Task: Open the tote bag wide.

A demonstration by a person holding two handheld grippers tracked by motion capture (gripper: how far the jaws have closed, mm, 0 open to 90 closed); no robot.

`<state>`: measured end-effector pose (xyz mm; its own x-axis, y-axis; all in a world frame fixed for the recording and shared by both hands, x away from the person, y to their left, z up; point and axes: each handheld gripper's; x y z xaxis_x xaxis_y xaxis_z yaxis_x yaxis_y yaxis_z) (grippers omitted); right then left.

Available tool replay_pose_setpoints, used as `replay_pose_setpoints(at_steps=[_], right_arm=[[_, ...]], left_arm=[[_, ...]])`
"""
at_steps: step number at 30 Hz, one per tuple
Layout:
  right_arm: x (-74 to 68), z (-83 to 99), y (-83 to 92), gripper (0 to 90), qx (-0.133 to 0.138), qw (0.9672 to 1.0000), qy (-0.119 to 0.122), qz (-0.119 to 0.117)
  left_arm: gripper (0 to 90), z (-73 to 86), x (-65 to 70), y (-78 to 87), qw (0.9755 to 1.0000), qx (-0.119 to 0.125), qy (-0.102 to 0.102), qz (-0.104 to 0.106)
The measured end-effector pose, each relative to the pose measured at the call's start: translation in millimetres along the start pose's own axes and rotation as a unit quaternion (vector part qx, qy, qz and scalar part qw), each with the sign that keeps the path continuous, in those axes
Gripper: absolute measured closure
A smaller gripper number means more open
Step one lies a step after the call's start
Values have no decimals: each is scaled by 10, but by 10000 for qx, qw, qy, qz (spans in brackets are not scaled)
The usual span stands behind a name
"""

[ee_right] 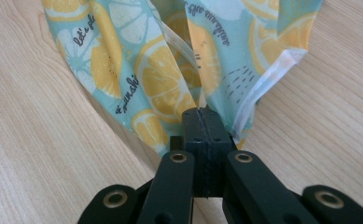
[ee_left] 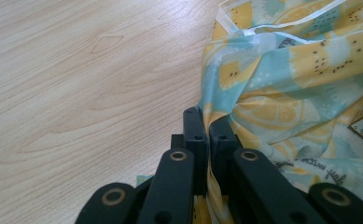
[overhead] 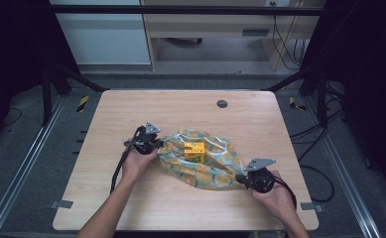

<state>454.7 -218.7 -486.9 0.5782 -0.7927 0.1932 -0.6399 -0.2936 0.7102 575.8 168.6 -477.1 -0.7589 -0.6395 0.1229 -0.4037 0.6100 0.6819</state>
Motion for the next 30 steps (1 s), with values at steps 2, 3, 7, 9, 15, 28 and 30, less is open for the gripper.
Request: replay_pose_setpoints(at_steps=[2,3,7,9,15,28,30], right_arm=[[2,12,9,900,-21,10000,-15,-3],[5,17,10,900,-10,10000,10,0],[6,24,18,900,-31,10000,13,18],[9,28,21,900,-32,10000,-4,28],[20,40,27,900,-52,10000,-46,56],[-76,40,-8,900,-151,9997,153,-74],[-81,39,-9,900,-163,9997,152,-70]], left_arm=[[888,-2,5,4,10000,-8,-9,-3],[889,-4,4,6,10000,-9,-19,-4],[889,0,-2,5,10000,-5,-5,-2],[889,1,-2,3,10000,-10,-7,1],[890,0,-1,11,10000,-4,-17,-3],[886,136,49,68,9998,-64,-173,82],[886,148,47,60,9997,-139,-193,95]])
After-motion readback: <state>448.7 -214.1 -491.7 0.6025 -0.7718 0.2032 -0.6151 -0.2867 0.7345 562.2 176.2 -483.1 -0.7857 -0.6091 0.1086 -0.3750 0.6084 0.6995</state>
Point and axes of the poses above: each handheld gripper's, and its own axes: y roughly backward along the jaws, z roughly out of its underside, x roughly to its right, and after that the axes turned 15 degrees about z, right-handed
